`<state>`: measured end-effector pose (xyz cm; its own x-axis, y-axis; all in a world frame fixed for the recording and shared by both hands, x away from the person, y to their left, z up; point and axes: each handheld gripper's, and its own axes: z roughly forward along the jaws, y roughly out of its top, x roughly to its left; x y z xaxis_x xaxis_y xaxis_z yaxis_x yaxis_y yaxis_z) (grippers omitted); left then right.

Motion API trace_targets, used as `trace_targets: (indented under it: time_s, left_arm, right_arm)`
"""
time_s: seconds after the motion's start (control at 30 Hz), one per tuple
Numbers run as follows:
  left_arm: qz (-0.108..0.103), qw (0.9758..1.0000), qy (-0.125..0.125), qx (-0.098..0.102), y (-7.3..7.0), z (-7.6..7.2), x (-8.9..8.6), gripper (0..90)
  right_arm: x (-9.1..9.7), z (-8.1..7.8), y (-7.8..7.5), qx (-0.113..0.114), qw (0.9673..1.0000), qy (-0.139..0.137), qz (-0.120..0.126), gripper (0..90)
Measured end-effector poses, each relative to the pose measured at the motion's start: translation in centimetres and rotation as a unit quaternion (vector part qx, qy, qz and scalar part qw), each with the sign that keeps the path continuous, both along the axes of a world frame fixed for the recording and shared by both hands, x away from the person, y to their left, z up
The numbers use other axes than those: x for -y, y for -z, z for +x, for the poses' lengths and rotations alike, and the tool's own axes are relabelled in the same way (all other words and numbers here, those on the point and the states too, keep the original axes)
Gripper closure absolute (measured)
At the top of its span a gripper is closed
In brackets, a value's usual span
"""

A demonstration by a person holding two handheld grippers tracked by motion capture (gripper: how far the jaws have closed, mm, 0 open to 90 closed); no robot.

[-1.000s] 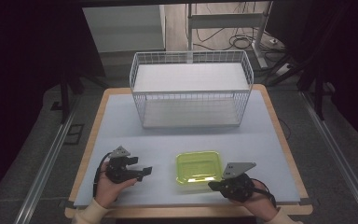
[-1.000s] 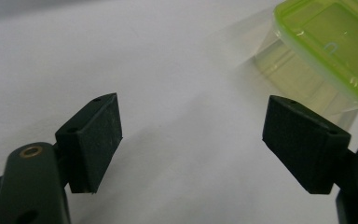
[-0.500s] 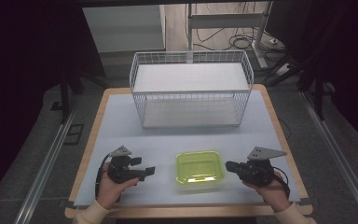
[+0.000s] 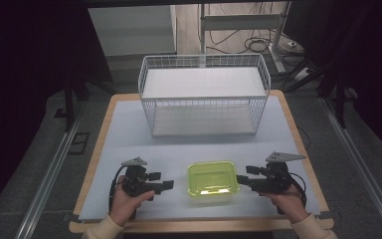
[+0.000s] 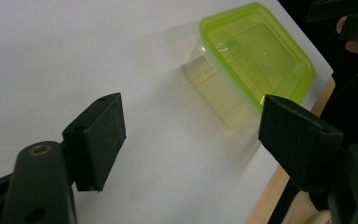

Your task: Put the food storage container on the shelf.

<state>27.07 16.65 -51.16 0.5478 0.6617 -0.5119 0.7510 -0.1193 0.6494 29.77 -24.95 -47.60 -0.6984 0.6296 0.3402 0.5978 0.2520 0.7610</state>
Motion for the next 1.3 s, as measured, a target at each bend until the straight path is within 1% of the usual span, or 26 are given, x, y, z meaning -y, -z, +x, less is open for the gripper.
trace_targets:
  time_s: [0.03,0.07,0.1,0.13,0.2,0.27,0.3,0.33,0.4,0.47,0.5,0.63,0.67,0.7,0.73,0.77,0.8,0.83,0.93,1.0,1.1,1.13,1.17,1.2,1.27,1.3]
  left_arm:
    - [-0.001,1.0,0.004,-0.003,0.0,0.0,0.5,23.9]
    - [-0.001,1.0,0.004,-0.003,0.0,0.0,0.5,24.7]
    - [-0.009,0.9999,0.01,-0.007,0.0,0.1,0.9,25.1]
    - [-0.009,0.9999,0.01,-0.007,0.0,0.1,0.9,25.4]
    - [-0.016,0.9996,0.017,-0.015,0.1,0.2,1.4,25.8]
    - [-0.022,0.9994,0.018,-0.021,0.2,0.2,1.9,27.1]
    - [-0.022,0.9993,0.02,-0.024,0.3,0.3,2.2,27.1]
    - [-0.024,0.9991,0.019,-0.028,0.4,0.4,2.5,27.4]
    - [-0.026,0.9989,0.018,-0.033,0.6,0.7,2.8,27.8]
    - [-0.03,0.9985,0.022,-0.039,0.7,1.0,3.1,29.6]
    - [-0.033,0.9984,0.02,-0.041,0.7,1.1,3.3,29.6]
    - [-0.038,0.9981,0.019,-0.044,0.8,1.6,4.0,31.0]
    - [-0.042,0.9979,0.017,-0.046,0.8,1.7,4.3,31.5]
    - [-0.042,0.9979,0.017,-0.046,0.8,1.7,4.3,31.9]
    - [-0.047,0.9976,0.016,-0.049,0.9,1.8,4.5,31.9]
    - [-0.049,0.9974,0.016,-0.051,0.9,2.0,4.7,32.7]
    - [-0.049,0.9974,0.016,-0.051,0.9,2.0,4.7,33.1]
    - [-0.051,0.997,0.015,-0.056,1.0,2.2,5.0,33.5]
    - [-0.055,0.9965,0.013,-0.062,1.1,2.3,5.3,36.3]
    - [-0.055,0.9964,0.014,-0.063,1.1,2.3,5.3,37.2]
    - [-0.057,0.996,0.017,-0.067,1.3,2.4,5.5,42.4]
    - [-0.058,0.9958,0.017,-0.069,1.3,2.4,5.5,47.1]
    - [-0.061,0.9955,0.015,-0.07,1.4,2.4,5.5,49.5]
    - [-0.06,0.9953,0.017,-0.074,1.5,2.5,5.5,52.0]
    - [-0.064,0.9948,0.017,-0.078,1.6,2.5,5.6,59.4]
    - [-0.06,0.9953,0.016,-0.074,1.6,2.4,5.7,62.1]
  right_arm:
    - [-0.1,0.2,0.2,-0.008,1.0,-0.001,0.004,36.4]
    - [-0.1,0.2,0.2,-0.008,1.0,-0.001,0.004,36.4]
    - [-0.2,0.6,0.5,-0.02,0.9998,-0.003,0.008,38.0]
    - [-0.2,0.6,0.5,-0.02,0.9998,-0.003,0.008,38.0]
    - [-0.3,0.9,0.7,-0.028,0.9995,-0.002,0.011,39.1]
    - [-0.4,1.3,1.2,-0.047,0.9987,-0.001,0.019,39.8]
    - [-0.4,1.3,1.2,-0.047,0.9987,-0.001,0.019,39.8]
    - [-0.5,1.5,1.4,-0.054,0.9984,-0.002,0.016,40.6]
    - [-0.5,1.6,1.4,-0.056,0.9983,-0.004,0.016,41.2]
    - [-0.5,1.8,1.6,-0.065,0.9977,-0.006,0.019,43.2]
    - [-0.5,1.8,1.6,-0.065,0.9977,-0.006,0.019,43.2]
    - [-0.6,2.2,1.9,-0.076,0.9968,-0.005,0.023,45.5]
    - [-0.6,2.3,2.0,-0.082,0.9963,-0.004,0.024,46.2]
    - [-0.6,2.3,2.0,-0.082,0.9963,-0.004,0.024,46.2]
    - [-0.6,2.3,2.1,-0.085,0.9961,-0.003,0.023,46.6]
    - [-0.5,2.5,2.2,-0.094,0.9953,-0.003,0.024,48.3]
    - [-0.5,2.5,2.2,-0.094,0.9953,-0.003,0.024,48.3]
    - [-0.6,2.6,2.4,-0.1,0.9946,-0.004,0.028,49.7]
    - [-0.7,2.8,2.6,-0.109,0.9935,-0.007,0.032,52.7]
    - [-0.7,2.8,2.7,-0.11,0.9934,-0.007,0.031,53.3]
    - [-0.7,3.0,2.9,-0.118,0.9925,-0.007,0.032,56.9]
    - [-0.7,3.0,3.0,-0.121,0.992,-0.009,0.033,59.6]
    - [-0.7,3.0,3.0,-0.122,0.9919,-0.009,0.032,61.0]
    - [-0.7,3.0,3.1,-0.124,0.9918,-0.01,0.031,62.4]
    - [-0.7,3.0,3.2,-0.129,0.9911,-0.013,0.028,65.7]
    - [-0.8,3.0,3.3,-0.131,0.9908,-0.015,0.028,66.3]
